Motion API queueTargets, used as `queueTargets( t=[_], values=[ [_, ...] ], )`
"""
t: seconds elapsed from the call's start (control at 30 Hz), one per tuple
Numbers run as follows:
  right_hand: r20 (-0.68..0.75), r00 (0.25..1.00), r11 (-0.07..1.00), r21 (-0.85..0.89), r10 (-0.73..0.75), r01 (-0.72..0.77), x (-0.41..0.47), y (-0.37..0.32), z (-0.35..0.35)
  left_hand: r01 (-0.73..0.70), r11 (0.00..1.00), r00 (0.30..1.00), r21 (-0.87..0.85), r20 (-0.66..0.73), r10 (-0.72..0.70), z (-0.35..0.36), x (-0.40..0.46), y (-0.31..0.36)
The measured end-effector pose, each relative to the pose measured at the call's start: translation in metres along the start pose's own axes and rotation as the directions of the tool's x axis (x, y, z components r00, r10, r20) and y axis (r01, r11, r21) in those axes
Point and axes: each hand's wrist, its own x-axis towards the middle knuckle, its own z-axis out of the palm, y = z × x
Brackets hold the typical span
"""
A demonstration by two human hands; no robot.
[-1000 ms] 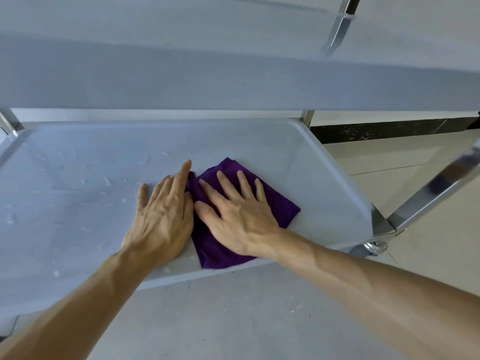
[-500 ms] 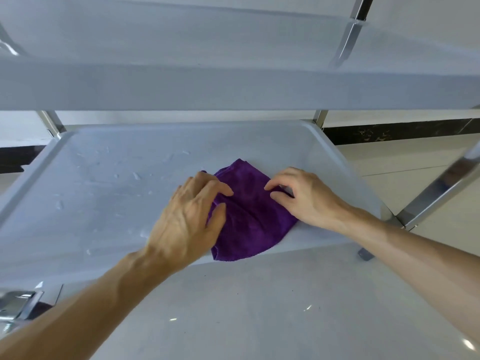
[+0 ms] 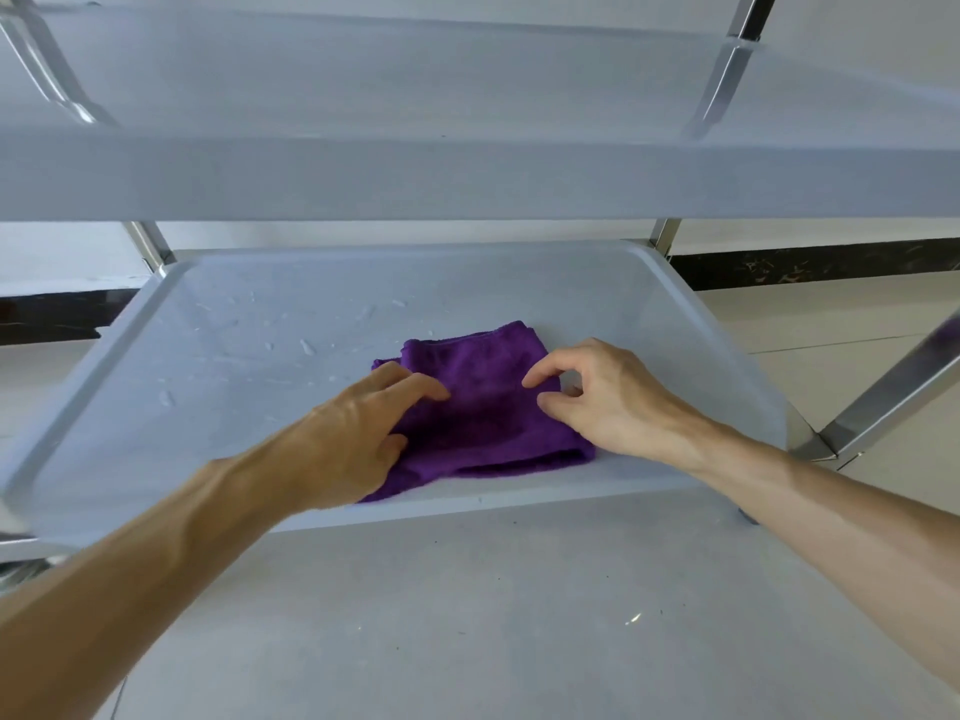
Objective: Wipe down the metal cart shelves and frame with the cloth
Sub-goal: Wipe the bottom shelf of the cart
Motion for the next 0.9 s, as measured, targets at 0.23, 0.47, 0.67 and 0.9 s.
queueTargets(
  t=[0.23, 0.47, 0.67, 0.9],
  values=[
    [-0.145, 0.987, 0.989, 0.118, -0.067, 0.084, -0.005, -0.014, 0.018, 0.044, 0.937, 0.981, 0.347, 0.161, -0.106, -0.049, -0.006, -0.005],
    [-0.212, 0.977, 0.998, -0.05, 0.022, -0.034, 0.0, 0.019, 0.012, 0.015, 0.951, 0.998, 0.31, -0.07, 0.007, 0.015, 0.036, 0.05],
    [-0.162, 0.986, 0.923, -0.384, -0.048, -0.018, -0.006, 0.033, 0.03, 0.05, 0.946, 0.999, 0.321, -0.009, -0.05, 0.069, 0.056, 0.052],
    [-0.181, 0.982, 0.909, -0.416, -0.051, -0.029, -0.002, 0.038, 0.033, 0.11, 0.959, 0.984, 0.261, -0.163, -0.069, 0.04, 0.051, -0.01]
  ],
)
